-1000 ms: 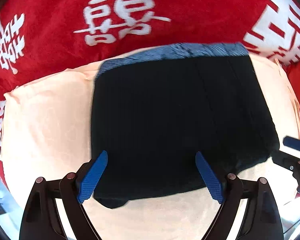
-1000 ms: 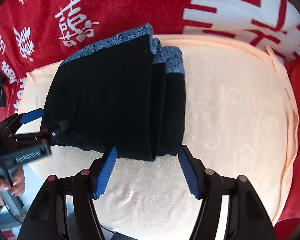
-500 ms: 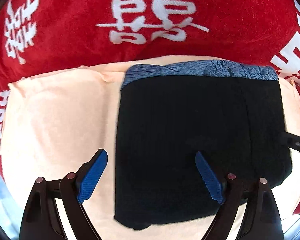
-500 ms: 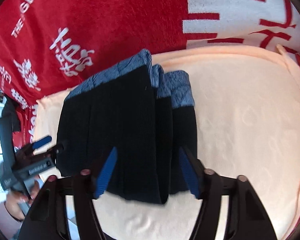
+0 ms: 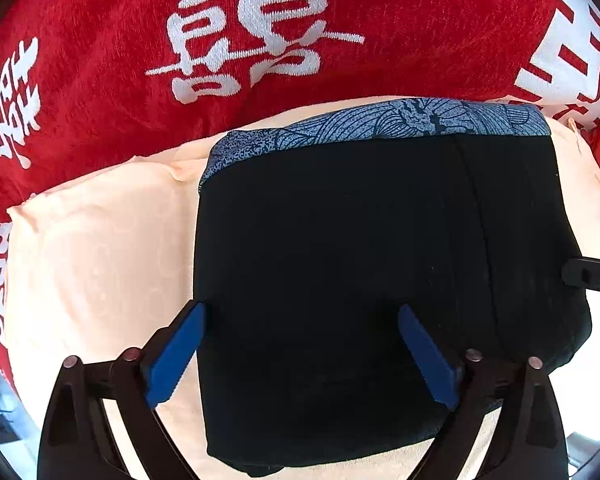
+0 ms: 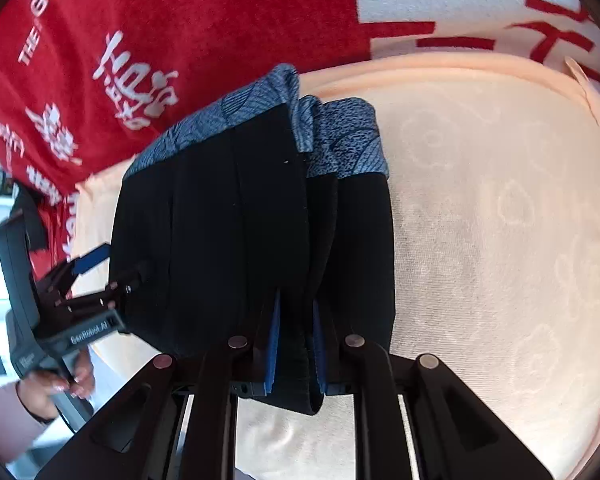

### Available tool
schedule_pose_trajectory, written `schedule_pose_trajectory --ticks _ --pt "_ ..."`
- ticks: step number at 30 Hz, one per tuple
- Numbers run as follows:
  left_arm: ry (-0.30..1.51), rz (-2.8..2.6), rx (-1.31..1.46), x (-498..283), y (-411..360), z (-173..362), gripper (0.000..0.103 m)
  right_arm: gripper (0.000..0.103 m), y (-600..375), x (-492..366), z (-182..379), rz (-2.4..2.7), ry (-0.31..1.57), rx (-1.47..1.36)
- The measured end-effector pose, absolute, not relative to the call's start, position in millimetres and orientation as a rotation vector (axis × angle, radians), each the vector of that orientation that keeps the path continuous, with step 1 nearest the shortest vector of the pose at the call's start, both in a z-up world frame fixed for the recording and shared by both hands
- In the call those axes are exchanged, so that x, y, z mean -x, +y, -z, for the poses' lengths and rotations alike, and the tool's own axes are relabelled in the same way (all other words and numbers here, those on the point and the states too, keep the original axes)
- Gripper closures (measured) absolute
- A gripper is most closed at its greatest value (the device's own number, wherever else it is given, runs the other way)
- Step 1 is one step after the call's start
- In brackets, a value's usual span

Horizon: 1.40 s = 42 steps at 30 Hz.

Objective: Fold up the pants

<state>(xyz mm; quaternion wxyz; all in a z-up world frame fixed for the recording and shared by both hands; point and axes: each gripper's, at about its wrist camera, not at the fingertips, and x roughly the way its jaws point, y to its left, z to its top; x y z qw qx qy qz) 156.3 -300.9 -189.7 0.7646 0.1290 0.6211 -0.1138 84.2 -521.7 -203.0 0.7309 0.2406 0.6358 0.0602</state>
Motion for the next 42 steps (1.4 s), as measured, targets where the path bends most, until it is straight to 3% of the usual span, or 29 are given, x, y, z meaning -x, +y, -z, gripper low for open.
schedule_pose_trajectory --ticks 11,14,17,22,25,42 --pt "1.348 0.283 -0.245 -162.5 -286.8 194.9 0.002 0.081 -514.7 -84.0 193.5 -0.084 1.401 -0.459" --pt "1.346 0.276 -0.235 -158.9 -281.6 190.5 0.002 0.076 -507.7 -84.4 191.5 -0.074 1.399 -0.430" --pt "1.351 0.277 -0.229 -161.0 -279.8 191.8 0.002 0.064 -501.5 -82.4 191.0 -0.082 1.399 -0.421" --pt "1.355 0.268 -0.226 -164.8 -279.0 194.7 0.002 0.059 -499.9 -80.9 189.3 -0.062 1.398 -0.415" --pt "1.361 0.258 -0.218 -166.8 -279.0 197.6 0.002 0.044 -499.8 -77.6 187.4 -0.064 1.399 -0.428" --pt "1.390 0.227 -0.200 -178.8 -276.2 196.2 0.002 0.030 -515.1 -56.7 189.3 -0.013 1.402 -0.485"
